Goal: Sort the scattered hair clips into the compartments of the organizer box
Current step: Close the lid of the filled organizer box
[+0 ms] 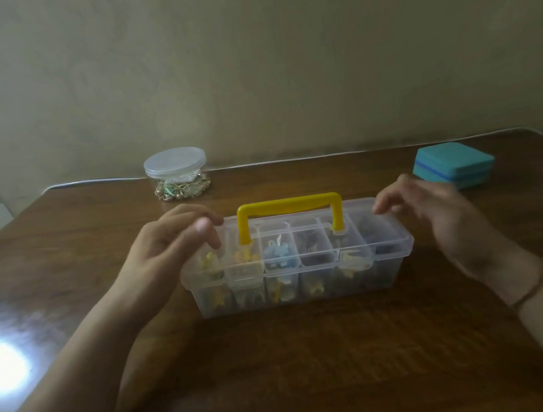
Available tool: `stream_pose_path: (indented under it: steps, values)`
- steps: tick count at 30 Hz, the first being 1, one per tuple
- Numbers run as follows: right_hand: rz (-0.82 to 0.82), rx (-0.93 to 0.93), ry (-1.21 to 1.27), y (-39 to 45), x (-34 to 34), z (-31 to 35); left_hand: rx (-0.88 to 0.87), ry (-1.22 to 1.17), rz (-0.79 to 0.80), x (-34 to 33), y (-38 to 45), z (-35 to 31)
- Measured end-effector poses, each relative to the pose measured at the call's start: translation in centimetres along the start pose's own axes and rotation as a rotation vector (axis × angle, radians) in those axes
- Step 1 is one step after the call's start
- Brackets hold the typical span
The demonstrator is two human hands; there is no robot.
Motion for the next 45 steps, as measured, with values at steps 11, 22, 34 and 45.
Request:
stream_pose_path:
  steps: [11, 22, 34, 45]
  values:
    - [0.198, 0.136, -0.603, -0.7, -3.0, 1.3, -0.133, 0.309, 0.198, -2.1, -0.6, -1.0]
    - [0.111, 0.269, -0.841, -0.8, -3.8, 2.2, -0.211, 0.39, 0.146, -1.6, -0.2, -1.3]
    - [-0.163, 0.256, -0.841, -0.9, -0.2, 2.1, -0.419, 0.765, -0.098, -2.8, -0.1, -3.2]
    - [-0.46, -0.073, -0.496, 1.0, 7.0, -2.9, -0.351, 0.508, -0.208, -2.4, -0.4, -3.7]
Point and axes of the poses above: each hand's wrist, its own y-axis towards the middle knuckle, its own x-axis out of the back of the hand, z = x × y, the point moved 10 cm from there along y, towards the middle knuckle, and after that the axes turned 6 degrees about -x, right-handed, at the moved point
